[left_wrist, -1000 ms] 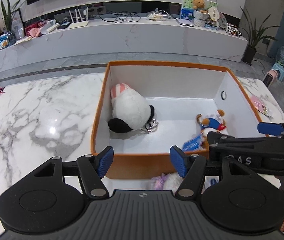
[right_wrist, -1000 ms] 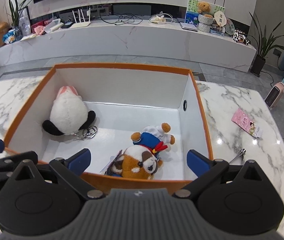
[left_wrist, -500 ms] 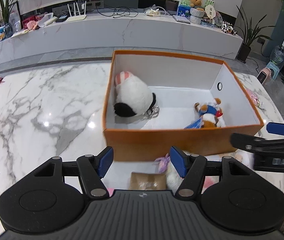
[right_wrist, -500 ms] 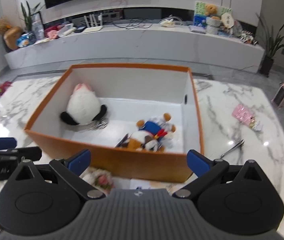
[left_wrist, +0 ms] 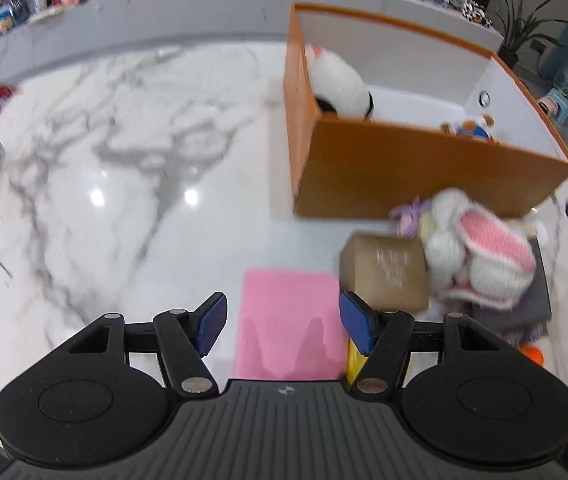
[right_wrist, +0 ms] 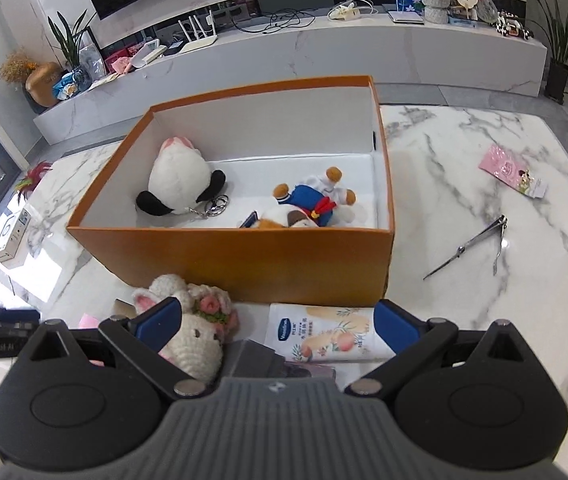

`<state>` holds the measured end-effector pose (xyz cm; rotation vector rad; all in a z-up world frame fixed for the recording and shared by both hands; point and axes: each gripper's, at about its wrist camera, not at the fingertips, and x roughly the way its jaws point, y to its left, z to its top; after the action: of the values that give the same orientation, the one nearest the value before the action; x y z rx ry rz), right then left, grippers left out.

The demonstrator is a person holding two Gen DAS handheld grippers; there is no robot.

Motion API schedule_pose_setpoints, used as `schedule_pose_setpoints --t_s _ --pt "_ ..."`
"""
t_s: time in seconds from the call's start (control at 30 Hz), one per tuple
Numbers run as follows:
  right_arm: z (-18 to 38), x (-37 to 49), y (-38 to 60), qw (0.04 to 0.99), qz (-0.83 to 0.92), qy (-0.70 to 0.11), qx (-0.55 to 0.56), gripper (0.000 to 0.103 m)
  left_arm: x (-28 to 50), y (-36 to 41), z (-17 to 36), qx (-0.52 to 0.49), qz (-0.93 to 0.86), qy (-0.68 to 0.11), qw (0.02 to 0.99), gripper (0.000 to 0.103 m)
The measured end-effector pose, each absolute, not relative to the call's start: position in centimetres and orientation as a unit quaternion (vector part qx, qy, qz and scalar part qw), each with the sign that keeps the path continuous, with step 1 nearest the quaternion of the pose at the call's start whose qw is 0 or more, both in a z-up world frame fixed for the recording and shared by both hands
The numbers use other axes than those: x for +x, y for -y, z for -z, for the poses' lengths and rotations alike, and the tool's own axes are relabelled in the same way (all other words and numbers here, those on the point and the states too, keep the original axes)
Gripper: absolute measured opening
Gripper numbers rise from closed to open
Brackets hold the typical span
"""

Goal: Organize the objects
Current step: 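Move the left gripper back to the pink notebook while the right returns to the pile, then grasp the pink notebook with the left gripper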

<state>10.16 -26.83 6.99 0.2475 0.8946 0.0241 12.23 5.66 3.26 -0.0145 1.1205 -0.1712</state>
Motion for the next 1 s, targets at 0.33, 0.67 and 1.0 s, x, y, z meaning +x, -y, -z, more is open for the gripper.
schedule_pose_setpoints --t_s 0.33,0.67,1.0 --pt "-7.0 10.1 27.1 0.893 -0.019 -0.431 0.132 0.102 10.6 -4.6 -0.6 0.011 0.109 -0.573 0.812 0.074" --pt "-7.0 10.0 27.1 0.893 -0.026 -0.430 0.133 0.102 11.3 -4.9 1.1 0.021 0.092 -0.585 0.805 0.091" --pt "-6.3 10.3 26.8 0.889 -0.026 -0.440 0.127 0.102 12.6 -4.6 2.1 0.004 0.085 -0.573 0.815 0.095"
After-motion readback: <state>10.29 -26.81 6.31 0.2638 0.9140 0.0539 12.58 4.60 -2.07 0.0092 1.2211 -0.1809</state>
